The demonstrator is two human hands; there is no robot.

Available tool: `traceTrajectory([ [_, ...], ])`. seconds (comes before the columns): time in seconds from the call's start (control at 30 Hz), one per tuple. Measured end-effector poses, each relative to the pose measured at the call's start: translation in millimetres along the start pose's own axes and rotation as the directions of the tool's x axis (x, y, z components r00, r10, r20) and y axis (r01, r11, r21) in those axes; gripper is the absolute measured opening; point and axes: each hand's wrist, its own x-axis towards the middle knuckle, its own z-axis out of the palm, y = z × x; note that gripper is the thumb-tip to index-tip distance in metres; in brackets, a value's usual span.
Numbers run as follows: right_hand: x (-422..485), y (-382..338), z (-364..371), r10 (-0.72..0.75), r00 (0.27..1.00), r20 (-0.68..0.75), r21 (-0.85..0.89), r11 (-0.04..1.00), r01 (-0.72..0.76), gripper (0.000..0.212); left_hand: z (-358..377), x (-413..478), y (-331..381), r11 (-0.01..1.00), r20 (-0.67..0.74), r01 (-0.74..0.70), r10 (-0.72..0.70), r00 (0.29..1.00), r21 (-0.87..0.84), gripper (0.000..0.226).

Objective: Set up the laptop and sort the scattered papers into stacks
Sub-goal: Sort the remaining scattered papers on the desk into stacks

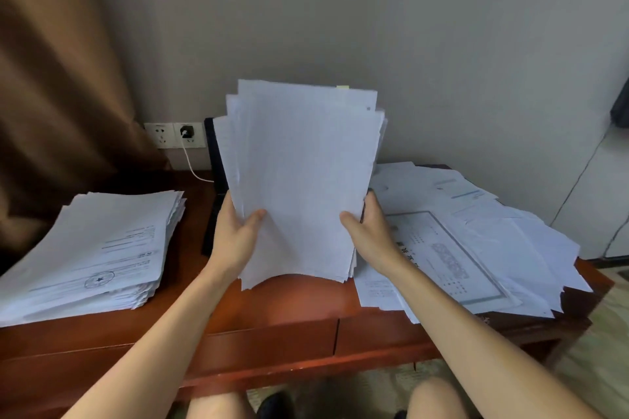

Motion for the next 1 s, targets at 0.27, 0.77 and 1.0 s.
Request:
traceTrajectory([
  [0.27,-11,2,11,0.003,1.0,0.025,0.076,0.997,-0.005,0.035,-9,-13,-5,0.996,-0.084,0.092,-0.092,0.992,-0.009,0.034],
  [0.77,-2,-17,28,-0.12,0.989,-0.086,0.058,0.99,0.125,0.036,-6,7,20,0.994,-0.193,0.077,-0.091,0.977,-0.078,0.044],
  [1.0,9,-33,24,-0.185,0.968,-0.167,0.105,0.973,0.204,0.038,-4,19,34,0.996,-0.193,0.014,-0.03,0.981,-0.083,0.029],
])
